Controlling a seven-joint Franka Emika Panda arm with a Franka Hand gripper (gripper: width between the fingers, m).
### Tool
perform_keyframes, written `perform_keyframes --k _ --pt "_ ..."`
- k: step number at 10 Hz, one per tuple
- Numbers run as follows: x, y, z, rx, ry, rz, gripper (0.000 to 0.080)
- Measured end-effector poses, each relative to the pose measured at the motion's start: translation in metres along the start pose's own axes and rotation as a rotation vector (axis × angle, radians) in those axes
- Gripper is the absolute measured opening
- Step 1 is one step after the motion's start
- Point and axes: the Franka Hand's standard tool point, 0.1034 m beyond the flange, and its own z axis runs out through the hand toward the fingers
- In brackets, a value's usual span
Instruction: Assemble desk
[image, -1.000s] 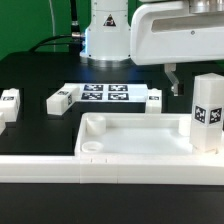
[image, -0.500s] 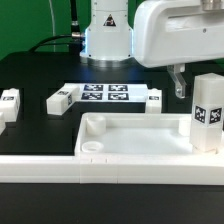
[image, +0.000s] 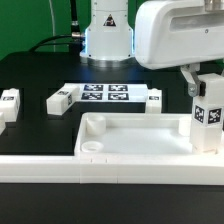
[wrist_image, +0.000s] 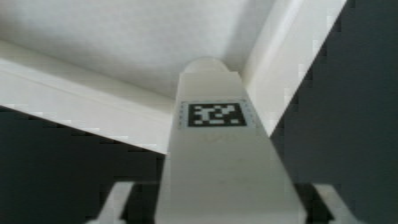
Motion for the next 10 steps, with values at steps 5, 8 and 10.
perform_keyframes --k 5,8,10 --pt "-0.0010 0.0017 0.0006 -0.001 0.000 0.457 0.0288" --pt "-0.0019 0.0044 0.0008 0.006 -0.001 0.748 0.0289" --pt "-0.0024 0.0056 0.0009 0.011 -0.004 0.934 0.0290"
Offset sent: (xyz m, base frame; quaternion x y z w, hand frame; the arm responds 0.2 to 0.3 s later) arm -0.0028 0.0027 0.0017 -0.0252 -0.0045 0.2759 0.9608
